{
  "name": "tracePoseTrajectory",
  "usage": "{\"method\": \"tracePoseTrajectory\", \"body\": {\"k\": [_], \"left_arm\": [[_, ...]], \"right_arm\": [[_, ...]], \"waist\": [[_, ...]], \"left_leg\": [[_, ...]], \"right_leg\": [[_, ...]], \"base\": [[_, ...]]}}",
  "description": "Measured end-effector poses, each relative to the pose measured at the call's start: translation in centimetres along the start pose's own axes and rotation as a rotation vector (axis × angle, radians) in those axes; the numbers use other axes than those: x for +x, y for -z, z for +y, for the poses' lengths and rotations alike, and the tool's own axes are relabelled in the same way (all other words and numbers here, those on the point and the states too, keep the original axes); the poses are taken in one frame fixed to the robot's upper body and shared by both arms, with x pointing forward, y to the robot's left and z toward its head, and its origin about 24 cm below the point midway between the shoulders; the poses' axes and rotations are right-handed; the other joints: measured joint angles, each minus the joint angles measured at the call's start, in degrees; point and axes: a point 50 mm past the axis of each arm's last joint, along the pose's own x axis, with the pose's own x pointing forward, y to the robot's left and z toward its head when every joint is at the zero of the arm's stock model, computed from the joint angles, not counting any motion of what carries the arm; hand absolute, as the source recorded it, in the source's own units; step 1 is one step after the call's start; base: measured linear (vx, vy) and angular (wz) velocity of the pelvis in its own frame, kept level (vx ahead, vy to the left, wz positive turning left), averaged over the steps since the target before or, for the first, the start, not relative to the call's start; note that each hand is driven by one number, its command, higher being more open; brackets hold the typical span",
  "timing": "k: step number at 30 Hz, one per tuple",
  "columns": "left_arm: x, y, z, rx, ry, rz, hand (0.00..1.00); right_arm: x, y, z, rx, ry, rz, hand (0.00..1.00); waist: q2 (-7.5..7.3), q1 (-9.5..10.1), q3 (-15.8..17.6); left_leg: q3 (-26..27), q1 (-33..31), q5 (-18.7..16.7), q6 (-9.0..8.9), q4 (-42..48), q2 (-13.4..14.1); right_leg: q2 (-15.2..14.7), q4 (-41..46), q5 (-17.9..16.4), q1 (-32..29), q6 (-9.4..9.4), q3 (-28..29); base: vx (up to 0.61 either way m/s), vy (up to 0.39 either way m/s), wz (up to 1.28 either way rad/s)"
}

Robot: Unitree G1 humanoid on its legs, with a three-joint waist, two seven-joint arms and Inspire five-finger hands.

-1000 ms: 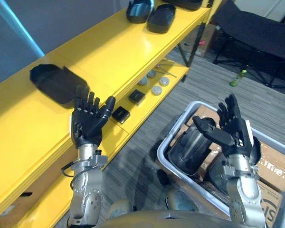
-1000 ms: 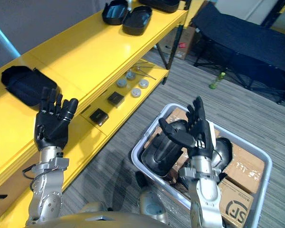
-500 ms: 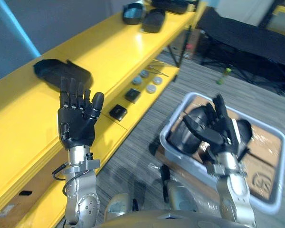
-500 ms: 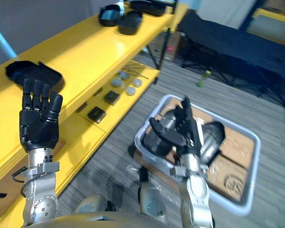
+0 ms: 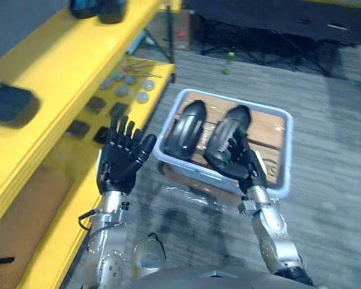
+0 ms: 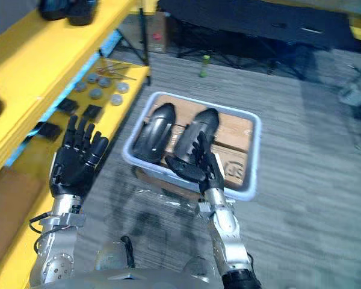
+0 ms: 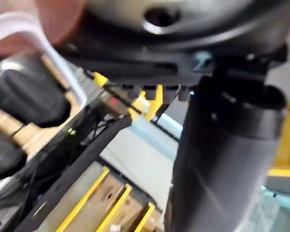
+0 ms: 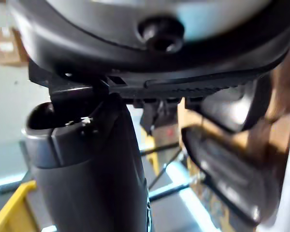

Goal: Walk over and take three plastic housings, then place them on the shelf

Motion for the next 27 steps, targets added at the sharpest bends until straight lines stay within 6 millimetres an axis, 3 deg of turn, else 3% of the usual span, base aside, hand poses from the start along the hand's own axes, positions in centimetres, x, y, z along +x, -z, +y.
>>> {"method": "tracePoseTrajectory", "body": {"k": [3,6,9,15,18,21,25,27], "left_arm": [[-0.4,-0.4,-0.5,-0.002,0.033,-0.016,1.0],[0.4,-0.3,-1.2,-0.005,0.064,-0.021,1.0],[0.9,-0.5,-1.5,0.0,0.082,-0.042,1.0],[1.0,-0.6,-1.3,0.055,0.066,-0.038,1.0],[1.6,-0.6,-1.5,0.074,0.09,-0.034,1.0],[2.5,-0.5,-2.1,0.085,0.136,-0.03,1.0],[3.2,-0.4,-2.7,0.084,0.166,-0.019,1.0],[3.5,0.0,-3.2,0.089,0.197,0.004,1.0]], "right_arm": [[-1.2,-0.1,-0.9,-0.031,0.0,0.009,1.0],[-1.3,-0.6,-1.5,-0.048,0.019,-0.003,1.0],[-1.4,-0.4,-1.5,-0.004,0.082,-0.004,1.0],[-1.1,1.0,-2.6,0.049,0.171,0.055,1.0],[1.2,1.2,-4.7,0.023,0.291,0.068,1.0],[3.8,-0.9,-7.0,-0.004,0.388,0.01,1.0],[8.1,-6.3,-8.8,-0.021,0.446,-0.136,1.0],[9.2,-8.1,-9.6,-0.03,0.452,-0.164,1.0]], "waist": [[0.01,-0.49,-0.5],[-0.27,-2.2,-0.6],[-0.44,-3.32,-0.6],[-0.41,-3.06,-0.6],[-0.4,-2.06,0.2],[-0.29,-1.59,2.4],[-0.15,-1.12,5.7],[0.48,-0.18,6.4]], "left_leg": [[-3.3,1.7,-1.2,-1.53,-3.3,0.0],[-2.6,1.5,-1.3,-2.28,-5.0,-0.4],[-2.6,1.0,-0.8,-2.17,-5.1,-2.1],[-4.7,-2.0,0.2,-1.58,-4.8,-3.9],[-6.5,-4.5,0.4,-1.5,-3.4,-4.2],[-8.0,-5.6,0.6,-1.34,-2.9,-4.7],[-8.5,-7.3,1.1,-1.27,-2.6,-5.0],[-9.0,-8.4,1.2,-1.34,-1.9,-4.9]], "right_leg": [[1.8,-1.1,1.2,-3.8,-1.45,4.7],[1.8,-4.1,5.2,-6.2,-1.23,6.1],[0.4,-6.0,6.6,-6.1,-0.43,6.0],[-0.9,-9.8,9.4,-6.4,0.14,4.7],[-0.9,-10.9,11.3,-7.3,0.08,4.2],[-1.1,-11.1,12.2,-7.5,0.08,3.5],[-1.2,-11.4,13.2,-8.9,-0.13,3.2],[-1.0,-11.9,13.9,-9.6,-0.26,3.2]], "base": [[-0.07,-0.053,-1.22],[-0.09,0.034,-0.65],[-0.06,0.072,-0.08],[-0.06,0.047,0.14],[-0.02,0.017,0.03],[-0.1,0.025,0.09],[-0.11,0.009,0.02],[-0.07,-0.008,-0.01]]}}
